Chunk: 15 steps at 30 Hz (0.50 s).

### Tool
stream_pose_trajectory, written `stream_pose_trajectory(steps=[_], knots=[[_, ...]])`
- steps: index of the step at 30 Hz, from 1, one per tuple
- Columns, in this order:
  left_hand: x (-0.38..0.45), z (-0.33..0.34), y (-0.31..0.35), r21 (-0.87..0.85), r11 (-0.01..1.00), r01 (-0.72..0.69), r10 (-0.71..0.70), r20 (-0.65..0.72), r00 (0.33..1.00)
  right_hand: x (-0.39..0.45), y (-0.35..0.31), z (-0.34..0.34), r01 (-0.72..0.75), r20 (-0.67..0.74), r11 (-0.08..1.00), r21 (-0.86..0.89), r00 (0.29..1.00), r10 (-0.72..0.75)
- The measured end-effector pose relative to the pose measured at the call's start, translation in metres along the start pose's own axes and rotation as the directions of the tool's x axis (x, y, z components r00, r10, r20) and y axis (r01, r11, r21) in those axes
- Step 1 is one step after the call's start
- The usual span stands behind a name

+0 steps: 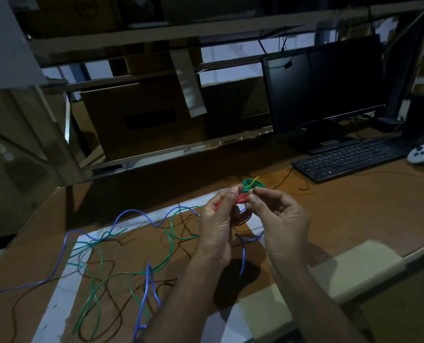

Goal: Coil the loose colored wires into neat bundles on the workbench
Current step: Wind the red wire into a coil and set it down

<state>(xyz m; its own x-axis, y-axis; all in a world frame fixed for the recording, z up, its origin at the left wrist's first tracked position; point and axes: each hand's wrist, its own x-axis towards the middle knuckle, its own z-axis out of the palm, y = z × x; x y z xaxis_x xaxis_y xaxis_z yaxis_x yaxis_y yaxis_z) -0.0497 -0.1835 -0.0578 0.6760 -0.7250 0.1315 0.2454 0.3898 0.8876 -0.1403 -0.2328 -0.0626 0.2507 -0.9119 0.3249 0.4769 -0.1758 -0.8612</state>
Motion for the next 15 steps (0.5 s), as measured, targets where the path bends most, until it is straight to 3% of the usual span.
stream_pose_trajectory(steps=[6, 15], knots=[[0.0007, 0.0007, 0.0013, 0.063, 0.995, -0.074, 0.074, 0.000, 0.997, 0.0060, 0.0015, -0.0050, -0.060, 0.075, 0.993, 0.102, 0.996, 0.052], [-0.0001, 0.0035, -0.0023, 0.173, 0.969, -0.176, 0.175, 0.017, 0.984, 0.0093, 0.0088, -0.0103, -0.014, 0.075, 0.993, 0.121, 0.997, 0.005]])
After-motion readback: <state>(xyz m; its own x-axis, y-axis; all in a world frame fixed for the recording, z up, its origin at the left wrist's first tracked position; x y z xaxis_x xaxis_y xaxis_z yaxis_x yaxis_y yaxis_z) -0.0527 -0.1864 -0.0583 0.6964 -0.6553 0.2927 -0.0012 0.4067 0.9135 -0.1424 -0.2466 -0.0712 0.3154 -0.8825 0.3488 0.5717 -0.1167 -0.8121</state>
